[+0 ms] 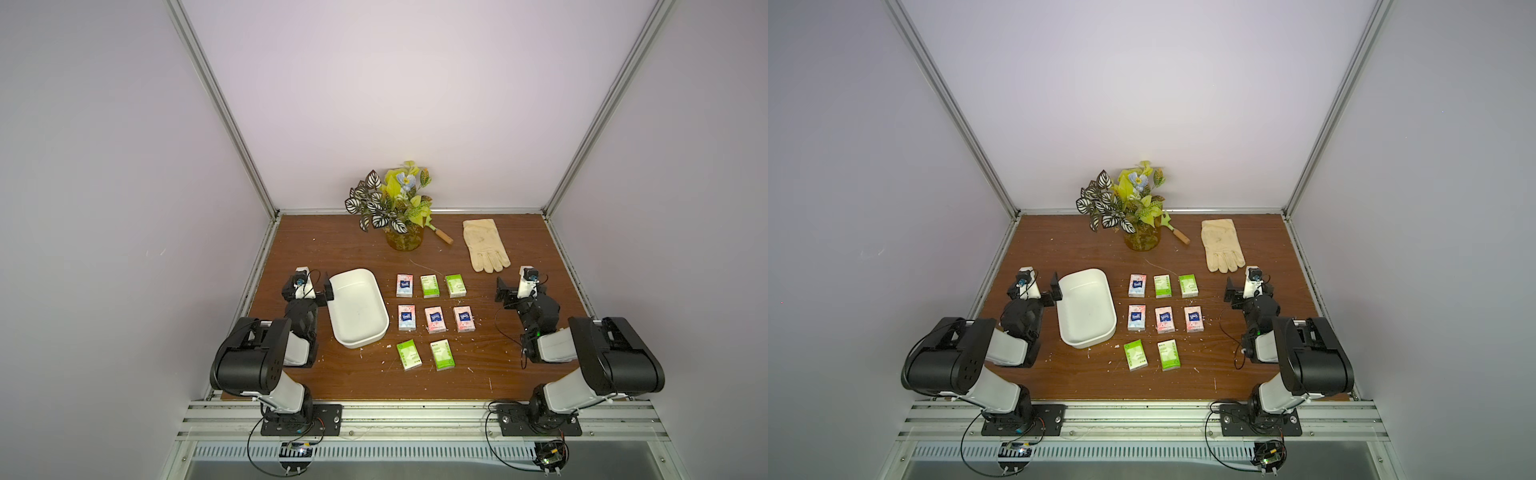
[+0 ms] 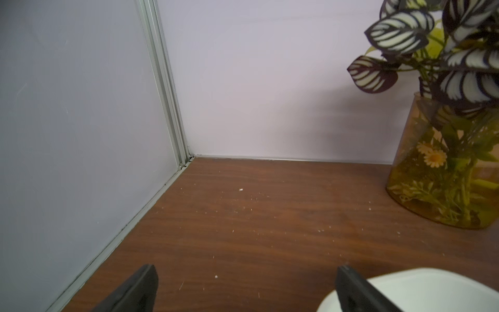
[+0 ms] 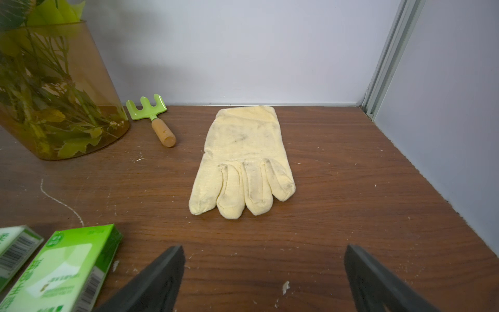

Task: Take the pocket tissues out of the storage box
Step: Reset both arms

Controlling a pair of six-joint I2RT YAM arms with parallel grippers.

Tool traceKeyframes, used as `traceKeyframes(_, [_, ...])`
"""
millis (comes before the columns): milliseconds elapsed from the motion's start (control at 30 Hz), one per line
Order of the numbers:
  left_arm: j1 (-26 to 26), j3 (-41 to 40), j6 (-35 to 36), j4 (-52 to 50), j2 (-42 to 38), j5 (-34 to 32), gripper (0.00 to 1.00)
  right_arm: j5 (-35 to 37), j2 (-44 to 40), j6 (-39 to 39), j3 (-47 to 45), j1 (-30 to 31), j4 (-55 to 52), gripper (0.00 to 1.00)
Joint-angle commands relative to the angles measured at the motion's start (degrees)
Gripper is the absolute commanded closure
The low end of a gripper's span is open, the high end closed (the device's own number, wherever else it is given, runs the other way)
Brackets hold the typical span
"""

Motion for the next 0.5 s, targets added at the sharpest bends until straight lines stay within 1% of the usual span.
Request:
traceKeyframes(0, [0.67,-0.31,-0.7,-3.04,-0.23,-1.81,0.02,1.2,-0.11,-0.49,0.74,0.19,2.55,0.01])
traceKeyframes(100, [0.67,-0.28,0.01,-3.01,-0.16,0.06,0.02,1.19,-0.12,-0.49,0.69,0.19,2.55,0.01])
traceKeyframes(467, [0.67,0.21,-0.18,-3.64,-0.05,-0.54,0.02,1.19,-0.12,-0.49,0.66,0.19,2.64,0.01])
